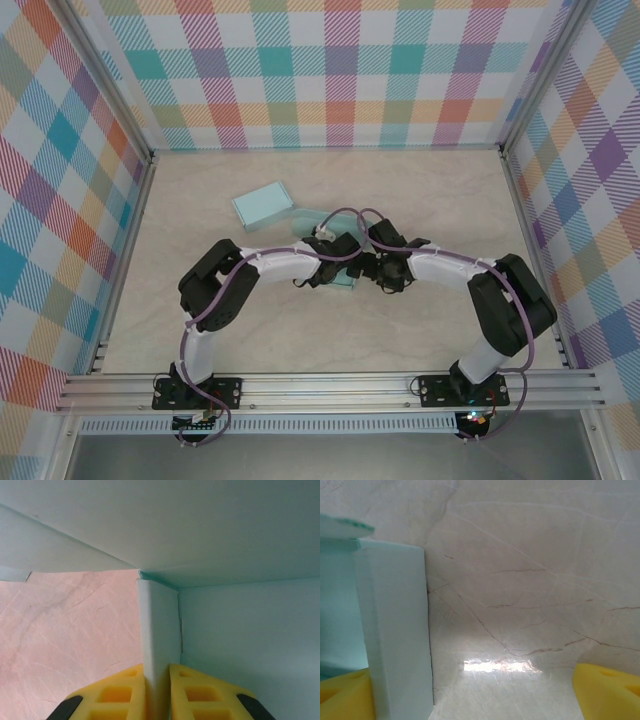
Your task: Fold the paper box
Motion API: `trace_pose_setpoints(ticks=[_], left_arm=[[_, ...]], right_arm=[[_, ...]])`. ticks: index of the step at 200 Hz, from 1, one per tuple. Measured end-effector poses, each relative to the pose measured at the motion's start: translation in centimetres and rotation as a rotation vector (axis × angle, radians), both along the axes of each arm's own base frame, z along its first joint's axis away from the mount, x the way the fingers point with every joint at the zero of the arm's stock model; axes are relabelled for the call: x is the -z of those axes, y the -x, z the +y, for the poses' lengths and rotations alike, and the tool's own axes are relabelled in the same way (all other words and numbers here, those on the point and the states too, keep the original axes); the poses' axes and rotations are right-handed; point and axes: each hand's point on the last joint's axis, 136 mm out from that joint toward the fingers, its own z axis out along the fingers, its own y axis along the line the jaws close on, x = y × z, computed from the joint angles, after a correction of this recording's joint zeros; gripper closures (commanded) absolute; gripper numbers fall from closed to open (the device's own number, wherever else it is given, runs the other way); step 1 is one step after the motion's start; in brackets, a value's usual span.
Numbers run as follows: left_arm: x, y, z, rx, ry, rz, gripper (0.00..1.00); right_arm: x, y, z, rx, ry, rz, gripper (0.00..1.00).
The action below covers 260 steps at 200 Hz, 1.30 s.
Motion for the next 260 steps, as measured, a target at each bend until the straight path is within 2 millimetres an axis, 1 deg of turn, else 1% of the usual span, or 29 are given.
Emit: trace_pose_setpoints(ticks=[59,97,112,130,147,170,200,240,260], left_arm=[[0.0,0.0,0.7,-0.053,-0.107,-0.041,0.88],[-0.1,0.1,0.9,-0.08,-0.101,-0.051,0.87],[0.0,0.2,0.9,-0.083,-0.096,-0.053,0.81],[0.1,0.5,1.3,-0.073,-0.096,-0.046,0.7],[0.0,0.9,1.5,-0.067,-0.084,-0.039,0.63],[-1.4,1.3,1.3,-0.048,-0.039,-0.035,0.59],[-4.2,1.6,0.2,-0.023,0.059,-0.056,0.53],[-7.7,2.7,-0.6,0.009,0.21,-0.094,0.52],[-9.5,3.8,-0.5,0.035,0.303,-0.121,0.52]], right_arm=[[0.0,-0.1,0.0,0.004,0.013,-0.001,0.07],[0.1,-0.2,-0.1,0.009,0.015,0.0,0.07],[0.1,-0.2,0.0,0.009,0.015,0.0,0.07],[0.1,-0.3,0.1,0.007,0.017,0.001,0.07],[0.0,-0.3,0.2,0.005,0.018,0.004,0.07],[0.2,-0.3,0.1,0.003,0.026,0.012,0.07],[0.0,-0.4,0.2,-0.001,0.029,0.018,0.06],[-0.1,-0.2,0.3,-0.019,0.026,0.019,0.09],[-0.9,-0.2,0.4,-0.039,0.016,0.004,0.1]])
